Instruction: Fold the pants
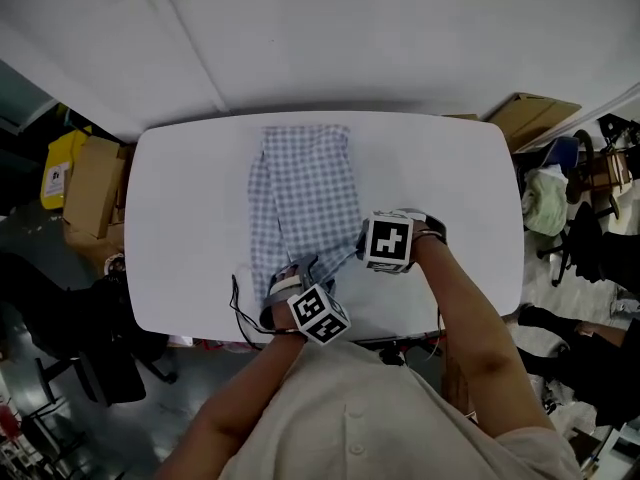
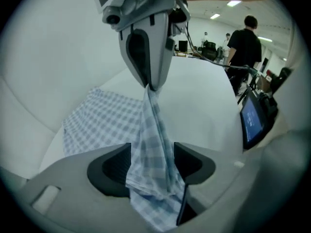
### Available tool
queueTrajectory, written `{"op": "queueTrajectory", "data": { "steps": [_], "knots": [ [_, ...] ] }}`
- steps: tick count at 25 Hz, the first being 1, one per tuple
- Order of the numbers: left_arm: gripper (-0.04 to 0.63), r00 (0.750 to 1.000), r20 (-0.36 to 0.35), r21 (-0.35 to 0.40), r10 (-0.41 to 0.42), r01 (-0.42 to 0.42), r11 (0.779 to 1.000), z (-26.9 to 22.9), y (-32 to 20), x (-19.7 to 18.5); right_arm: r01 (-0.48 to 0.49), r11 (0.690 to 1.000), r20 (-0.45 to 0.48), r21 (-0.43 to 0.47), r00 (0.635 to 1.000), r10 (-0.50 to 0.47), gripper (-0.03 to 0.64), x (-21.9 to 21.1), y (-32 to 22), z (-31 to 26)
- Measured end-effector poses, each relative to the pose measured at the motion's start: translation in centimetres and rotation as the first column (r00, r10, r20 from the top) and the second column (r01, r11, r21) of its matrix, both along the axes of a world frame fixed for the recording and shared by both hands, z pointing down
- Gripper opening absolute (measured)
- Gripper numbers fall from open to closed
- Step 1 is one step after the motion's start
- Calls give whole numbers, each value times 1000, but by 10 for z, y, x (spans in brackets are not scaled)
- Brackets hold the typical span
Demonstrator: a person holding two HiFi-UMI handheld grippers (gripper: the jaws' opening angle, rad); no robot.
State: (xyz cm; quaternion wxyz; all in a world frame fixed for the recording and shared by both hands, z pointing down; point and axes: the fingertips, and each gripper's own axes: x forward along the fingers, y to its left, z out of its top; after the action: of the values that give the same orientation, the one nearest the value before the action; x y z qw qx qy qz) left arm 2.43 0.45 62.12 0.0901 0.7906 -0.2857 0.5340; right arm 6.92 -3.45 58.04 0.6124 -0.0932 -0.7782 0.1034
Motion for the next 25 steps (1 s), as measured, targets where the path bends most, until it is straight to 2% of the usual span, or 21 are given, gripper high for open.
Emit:
{"op": "queueTrajectory", "data": {
  "steps": [2, 5, 8, 11, 15, 18, 21, 25],
  "knots": [
    [264, 1000, 9, 9, -28, 28, 1000, 3, -1, -6, -12, 1000, -1, -3, 1000, 12, 31, 2, -2, -1],
    [134, 998, -20, 43, -63, 63, 997, -5, -5, -17, -28, 1000, 9, -2, 1000, 28, 31, 4, -2, -3],
    [43, 997, -40, 58, -58, 61, 996, -15, -11, -25, -34, 999, 39, 10, 999, 33, 31, 4, 0, -5],
    [29, 997, -75, 41, -19, 22, 999, -28, -14, -25, -18, 999, 66, 51, 998, 15, 31, 7, 3, -7],
    [25, 994, -63, 8, 86, -86, 996, -44, -23, -31, -25, 994, 135, 109, 991, 10, 31, 1, -4, -17],
    [23, 988, -69, -11, 140, -141, 990, -67, -49, -40, -61, 980, 183, 188, 983, 26, 31, -7, -30, -38],
    [23, 982, -39, 34, 185, -184, 982, -105, -99, -54, -127, 949, 233, 289, 971, 59, 31, -19, -72, -75],
    [23, 971, 33, 137, 235, -237, 962, -160, -166, -72, -206, 876, 292, 437, 953, 78, 31, -35, -132, -133]
  ]
}}
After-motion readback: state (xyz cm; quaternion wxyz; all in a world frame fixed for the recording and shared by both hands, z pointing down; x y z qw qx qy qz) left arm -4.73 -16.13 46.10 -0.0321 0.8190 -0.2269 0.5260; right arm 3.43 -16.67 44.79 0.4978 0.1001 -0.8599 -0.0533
